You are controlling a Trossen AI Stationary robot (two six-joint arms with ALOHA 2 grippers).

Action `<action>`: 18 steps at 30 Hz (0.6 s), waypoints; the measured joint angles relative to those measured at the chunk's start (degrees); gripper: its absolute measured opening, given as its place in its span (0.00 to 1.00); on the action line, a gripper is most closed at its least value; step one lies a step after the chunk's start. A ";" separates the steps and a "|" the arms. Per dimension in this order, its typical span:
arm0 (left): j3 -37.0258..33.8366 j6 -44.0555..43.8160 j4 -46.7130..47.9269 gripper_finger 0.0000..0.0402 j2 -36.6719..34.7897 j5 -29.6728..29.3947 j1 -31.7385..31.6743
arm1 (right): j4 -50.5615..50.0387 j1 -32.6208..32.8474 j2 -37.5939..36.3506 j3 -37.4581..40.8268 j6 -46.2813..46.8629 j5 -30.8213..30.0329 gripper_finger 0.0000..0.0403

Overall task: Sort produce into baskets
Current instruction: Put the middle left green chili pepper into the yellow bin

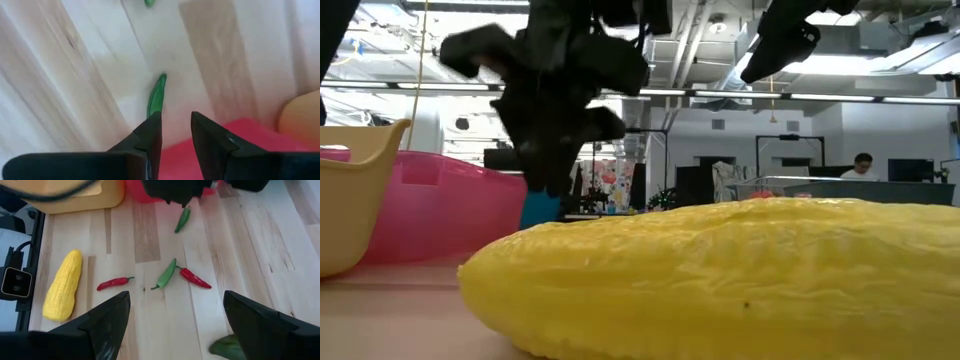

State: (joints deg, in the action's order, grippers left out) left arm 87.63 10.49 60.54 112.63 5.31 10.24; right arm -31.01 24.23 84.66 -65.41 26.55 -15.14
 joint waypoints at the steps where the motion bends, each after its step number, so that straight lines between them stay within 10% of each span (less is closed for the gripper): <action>1: 0.59 -0.23 0.20 0.22 -0.39 -0.08 0.15 | 0.03 0.00 0.00 0.00 0.00 0.00 0.86; 18: 0.72 1.96 -2.03 0.23 1.92 -4.28 -0.07 | 0.17 0.00 0.00 0.00 0.00 0.00 0.86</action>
State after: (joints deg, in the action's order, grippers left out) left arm 88.35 12.45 58.50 114.55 1.03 10.18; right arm -30.84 24.23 84.66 -65.41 26.55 -15.14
